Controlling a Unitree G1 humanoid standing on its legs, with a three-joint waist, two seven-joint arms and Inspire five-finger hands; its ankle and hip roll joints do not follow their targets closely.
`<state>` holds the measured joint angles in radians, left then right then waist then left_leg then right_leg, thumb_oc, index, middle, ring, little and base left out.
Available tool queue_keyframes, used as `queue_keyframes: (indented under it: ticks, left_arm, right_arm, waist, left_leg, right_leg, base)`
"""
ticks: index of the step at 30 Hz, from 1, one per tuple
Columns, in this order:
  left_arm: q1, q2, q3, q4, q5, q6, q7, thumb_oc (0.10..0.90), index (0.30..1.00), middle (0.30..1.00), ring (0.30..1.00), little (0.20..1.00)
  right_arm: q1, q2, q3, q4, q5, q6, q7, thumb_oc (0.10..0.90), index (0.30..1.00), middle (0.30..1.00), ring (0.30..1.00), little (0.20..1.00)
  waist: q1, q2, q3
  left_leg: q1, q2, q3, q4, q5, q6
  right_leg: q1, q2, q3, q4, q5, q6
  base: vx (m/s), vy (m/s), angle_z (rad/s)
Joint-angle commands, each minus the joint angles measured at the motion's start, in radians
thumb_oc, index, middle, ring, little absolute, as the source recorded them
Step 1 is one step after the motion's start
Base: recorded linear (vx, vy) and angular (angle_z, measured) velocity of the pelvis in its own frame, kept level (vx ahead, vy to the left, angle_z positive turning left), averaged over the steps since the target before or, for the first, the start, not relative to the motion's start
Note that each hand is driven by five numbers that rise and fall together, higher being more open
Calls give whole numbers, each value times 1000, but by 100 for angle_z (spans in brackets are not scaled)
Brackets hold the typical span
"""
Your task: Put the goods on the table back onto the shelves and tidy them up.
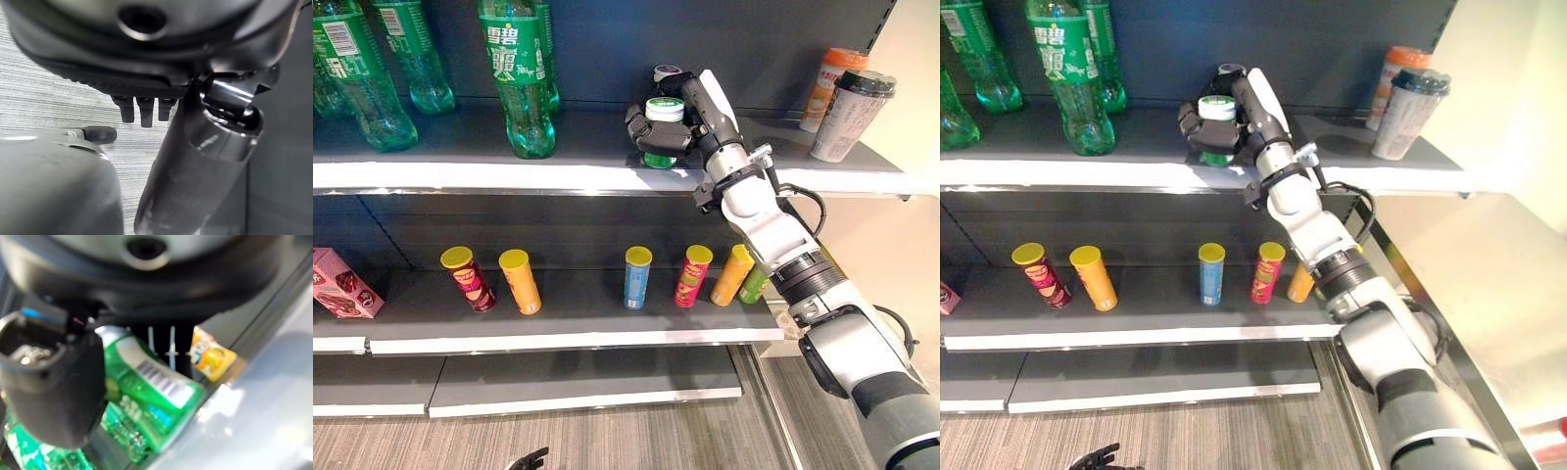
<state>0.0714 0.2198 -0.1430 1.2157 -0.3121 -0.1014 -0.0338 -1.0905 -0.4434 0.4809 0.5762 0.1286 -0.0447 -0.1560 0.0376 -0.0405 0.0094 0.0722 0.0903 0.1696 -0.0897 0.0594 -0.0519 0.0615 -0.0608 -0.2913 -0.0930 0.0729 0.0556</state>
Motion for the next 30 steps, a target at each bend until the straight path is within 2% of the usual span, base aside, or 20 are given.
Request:
queue_keyframes:
  ticks: [1, 18, 19, 20, 21, 25, 30]
  left_arm:
    - [-36, 0, -45, 63, 34, -26, -6, 800, 900, 900, 900, 900]
    - [-40, 14, -60, 59, 20, -42, 10, 800, 900, 900, 900, 900]
    - [-40, 14, -62, 59, 18, -42, 11, 800, 900, 900, 900, 900]
    - [-38, 14, -61, 60, 14, -41, 11, 800, 900, 900, 900, 900]
    - [-38, 14, -61, 60, 14, -41, 11, 800, 900, 900, 900, 900]
    - [-42, 15, -58, 59, 9, -40, 13, 800, 900, 900, 900, 900]
    - [-40, 14, -53, 56, 15, -34, 15, 800, 900, 900, 900, 900]
  right_arm:
    - [-40, -42, -40, 14, -46, -62, -43, 400, 300, 300, 300, 300]
    - [-111, -17, -28, 233, -29, -58, -73, 400, 300, 300, 300, 300]
    - [-112, -15, -29, 236, -23, -58, -73, 411, 316, 316, 316, 316]
    - [-112, -10, -27, 235, -19, -58, -72, 566, 549, 549, 549, 549]
    - [-112, -10, -27, 235, -19, -58, -72, 800, 900, 900, 900, 900]
    - [-108, -20, -33, 206, -8, -58, -78, 800, 900, 900, 900, 900]
    - [-98, -62, -67, 90, 10, -71, -101, 800, 900, 900, 900, 900]
  waist:
    - [24, -56, -22]
    - [46, -57, -20]
    - [46, -57, -20]
    - [48, -58, -20]
    - [48, -58, -21]
    - [47, -58, -19]
    - [38, -55, -19]
  left_leg:
    - [60, -2, 53, 2, -53, -15]
    - [55, -3, 32, 2, -51, -13]
    - [54, -2, 31, 2, -51, -14]
    - [53, -2, 29, 2, -50, -14]
    - [52, -2, 29, 2, -50, -14]
    - [52, -1, 26, 2, -50, -15]
    - [53, -2, 30, 2, -52, -17]
  right_leg:
    - [36, -36, 45, 7, 3, 41]
    - [36, -40, 27, 6, 9, 43]
    - [37, -40, 26, 6, 9, 43]
    - [37, -40, 24, 6, 8, 43]
    - [37, -40, 24, 6, 8, 43]
    - [37, -39, 20, 6, 6, 43]
    - [37, -36, 25, 6, 3, 42]
  base:
    - [0, 0, 0]
    - [0, 0, 0]
    - [0, 0, 0]
    - [0, 0, 0]
    - [0, 0, 0]
    - [0, 0, 0]
    - [0, 0, 0]
